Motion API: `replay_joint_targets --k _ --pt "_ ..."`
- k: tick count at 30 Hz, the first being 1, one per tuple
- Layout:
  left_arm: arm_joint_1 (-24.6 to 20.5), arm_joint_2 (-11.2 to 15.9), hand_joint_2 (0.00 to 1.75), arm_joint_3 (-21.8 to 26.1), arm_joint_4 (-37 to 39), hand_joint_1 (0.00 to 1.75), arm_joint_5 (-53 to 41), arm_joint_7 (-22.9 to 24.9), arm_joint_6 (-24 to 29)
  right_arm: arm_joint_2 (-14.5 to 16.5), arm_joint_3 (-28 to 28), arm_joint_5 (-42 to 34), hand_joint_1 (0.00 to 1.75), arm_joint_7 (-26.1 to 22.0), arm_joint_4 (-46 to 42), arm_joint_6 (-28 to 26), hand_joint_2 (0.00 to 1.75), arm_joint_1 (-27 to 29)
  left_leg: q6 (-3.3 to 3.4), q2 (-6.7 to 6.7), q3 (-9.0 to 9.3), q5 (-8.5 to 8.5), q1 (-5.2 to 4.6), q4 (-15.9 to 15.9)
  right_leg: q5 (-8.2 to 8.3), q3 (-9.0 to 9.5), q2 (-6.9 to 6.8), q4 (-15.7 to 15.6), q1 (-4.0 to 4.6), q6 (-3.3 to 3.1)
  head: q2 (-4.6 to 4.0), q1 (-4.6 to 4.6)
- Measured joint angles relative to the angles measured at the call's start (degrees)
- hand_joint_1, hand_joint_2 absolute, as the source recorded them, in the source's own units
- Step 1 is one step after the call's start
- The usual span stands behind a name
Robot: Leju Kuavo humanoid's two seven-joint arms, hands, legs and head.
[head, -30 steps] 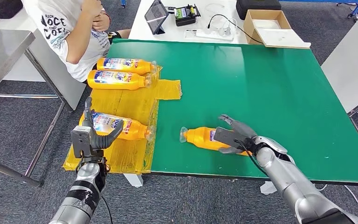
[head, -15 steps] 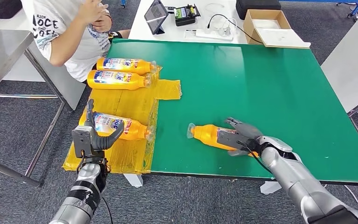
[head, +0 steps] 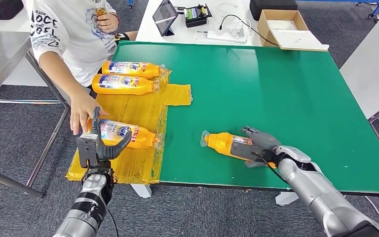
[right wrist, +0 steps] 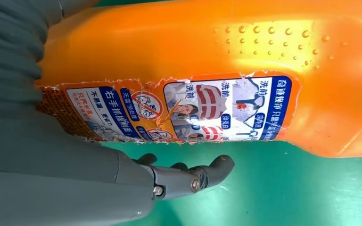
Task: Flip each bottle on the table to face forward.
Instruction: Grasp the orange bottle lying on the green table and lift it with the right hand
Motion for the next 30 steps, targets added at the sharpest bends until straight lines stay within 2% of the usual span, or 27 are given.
replay_joint_targets --k 4,5,9,10,21,30 --pt "0.27 0.02 1.75 0.14 0.00 0.00 0.00 0.25 -0.04 -1.41 1.60 0.02 0.00 1.05 -2.37 -0.07 1.75 0.63 0.00 0.00 -0.02 0.00 0.00 0.00 0.00 -0.01 0.00 0.00 0.00 0.00 0.00 0.00" --pt "0.29 0.02 1.75 0.17 0.00 0.00 0.00 0.28 -0.04 -1.60 1.85 0.01 0.05 1.30 -2.62 0.09 1.75 0.67 0.00 0.00 -0.02 0.00 0.00 0.00 0.00 -0.01 0.00 0.00 0.00 0.00 0.00 0.00" --pt "0.43 0.02 1.75 0.21 0.01 0.00 -0.03 0.41 -0.12 -2.54 3.21 -0.81 1.71 2.93 -3.68 2.38 1.75 0.59 0.00 0.00 -0.02 0.00 0.00 0.00 0.00 -0.01 0.00 0.00 0.00 0.00 0.00 0.01" --pt "0.46 0.02 1.75 0.21 0.03 0.00 -0.04 0.41 -0.20 -2.87 3.71 -1.26 1.75 3.18 -3.88 3.13 1.75 0.46 0.00 0.00 -0.02 0.00 0.00 0.00 0.00 -0.01 0.00 0.00 0.00 0.00 0.00 0.01" --pt "0.11 0.02 1.75 0.24 1.40 0.00 0.88 0.26 -0.98 -5.18 10.21 -4.95 1.75 4.21 -4.25 7.30 1.75 -2.16 0.00 0.01 0.01 0.00 0.00 0.00 0.00 0.01 0.00 0.00 0.00 0.00 0.00 0.01" --pt "0.05 -0.01 1.75 0.25 1.57 0.00 1.01 0.19 -1.02 -5.75 12.05 -5.29 1.75 4.55 -4.25 8.21 1.75 -3.19 0.00 0.01 0.01 0.00 0.00 0.00 0.00 0.00 0.00 0.00 0.00 0.00 0.00 0.00"
